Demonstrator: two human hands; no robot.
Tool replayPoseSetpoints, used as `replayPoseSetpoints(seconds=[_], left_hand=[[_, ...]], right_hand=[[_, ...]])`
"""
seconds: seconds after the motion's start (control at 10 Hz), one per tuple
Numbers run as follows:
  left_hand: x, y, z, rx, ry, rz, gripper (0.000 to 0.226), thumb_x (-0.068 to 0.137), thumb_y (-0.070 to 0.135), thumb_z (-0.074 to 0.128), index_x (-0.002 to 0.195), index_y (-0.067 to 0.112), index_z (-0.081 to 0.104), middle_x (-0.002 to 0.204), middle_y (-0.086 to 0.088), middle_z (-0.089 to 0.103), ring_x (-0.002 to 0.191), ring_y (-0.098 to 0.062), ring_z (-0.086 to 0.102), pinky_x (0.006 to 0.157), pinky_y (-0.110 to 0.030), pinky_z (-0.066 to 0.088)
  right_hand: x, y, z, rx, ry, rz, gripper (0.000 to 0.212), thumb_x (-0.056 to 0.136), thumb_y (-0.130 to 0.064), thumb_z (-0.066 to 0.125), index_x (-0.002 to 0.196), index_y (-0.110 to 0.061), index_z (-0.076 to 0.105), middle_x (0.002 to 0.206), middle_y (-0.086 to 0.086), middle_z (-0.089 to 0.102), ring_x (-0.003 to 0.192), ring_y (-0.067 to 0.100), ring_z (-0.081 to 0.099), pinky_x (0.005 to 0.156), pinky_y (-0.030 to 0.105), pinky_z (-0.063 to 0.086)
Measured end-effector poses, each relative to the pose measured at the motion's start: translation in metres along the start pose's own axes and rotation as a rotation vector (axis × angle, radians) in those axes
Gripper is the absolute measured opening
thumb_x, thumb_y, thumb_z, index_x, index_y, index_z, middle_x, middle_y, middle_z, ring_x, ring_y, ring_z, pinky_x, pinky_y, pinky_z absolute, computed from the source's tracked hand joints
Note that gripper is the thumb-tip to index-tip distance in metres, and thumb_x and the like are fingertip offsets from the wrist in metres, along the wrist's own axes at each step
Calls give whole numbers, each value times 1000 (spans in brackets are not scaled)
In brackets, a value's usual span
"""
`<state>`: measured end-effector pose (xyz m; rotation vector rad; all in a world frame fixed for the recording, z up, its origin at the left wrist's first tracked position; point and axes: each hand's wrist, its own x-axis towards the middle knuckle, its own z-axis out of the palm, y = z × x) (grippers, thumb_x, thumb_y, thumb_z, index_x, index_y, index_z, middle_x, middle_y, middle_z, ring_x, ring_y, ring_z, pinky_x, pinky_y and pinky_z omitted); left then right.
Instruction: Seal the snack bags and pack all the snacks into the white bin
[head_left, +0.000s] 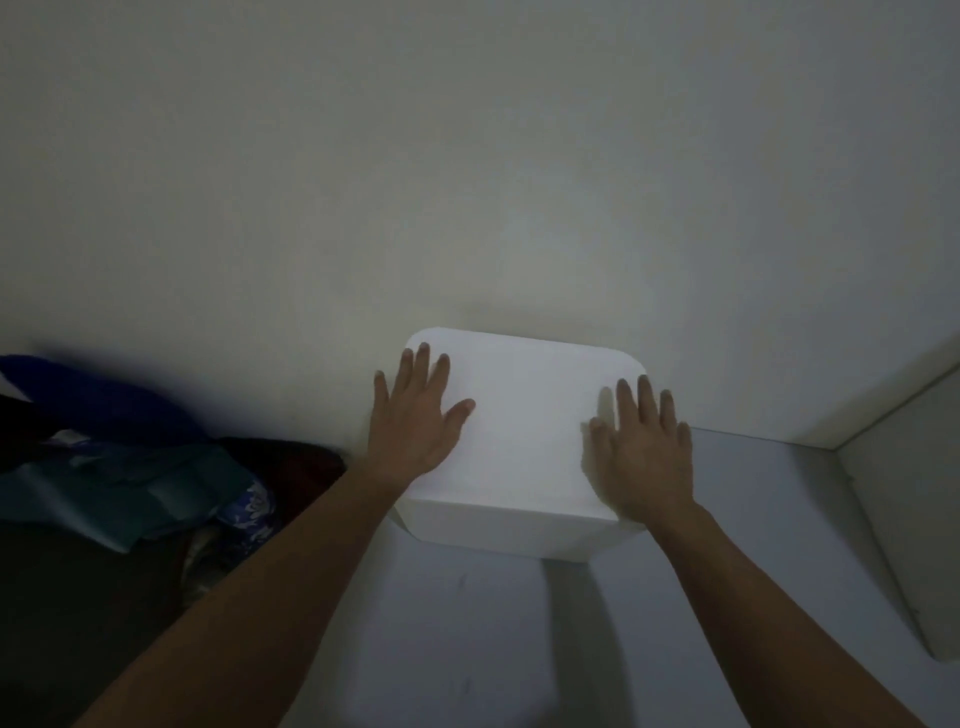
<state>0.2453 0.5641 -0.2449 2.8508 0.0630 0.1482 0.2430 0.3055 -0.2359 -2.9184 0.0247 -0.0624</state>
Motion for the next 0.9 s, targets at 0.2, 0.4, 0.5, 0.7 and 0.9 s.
replayPoseSetpoints(seconds=[0.2,0.4,0.5,0.7,0.9], left_hand=[[4,-3,11,124,-84,26,68,96,58,17,152,20,9,162,-3,1,149,-19,-1,119,-52,5],[-3,5,6,137,-37,17,63,98,52,23,148,15,28,159,-8,19,149,-24,9,117,-57,4],[-26,18,8,123,41,46,66,92,52,20,136,12,50,150,-10,41,145,-30,25,114,-61,14],[-92,44,20,19,49,89,83,91,63,3,135,12,52,147,-10,44,140,-30,35,115,-57,21],[-167,65,36,62,115,125,71,94,57,19,135,8,52,145,-15,45,136,-34,40,108,-60,32]], right_hand=[[3,2,7,-40,-94,-18,67,94,-54,17,150,-17,13,161,7,10,148,33,4,114,57,23],[3,9,3,8,-101,-82,64,91,-53,19,135,-10,35,148,17,34,139,43,26,111,54,30],[-9,22,5,73,-56,-110,47,88,-47,26,106,-10,48,123,17,51,119,44,47,98,51,42],[-65,42,2,277,-17,-162,46,97,-40,42,132,-11,50,150,13,38,139,29,35,112,38,31],[-160,67,4,410,-40,-190,61,95,-51,37,148,-21,32,158,-2,23,143,13,26,111,21,21]])
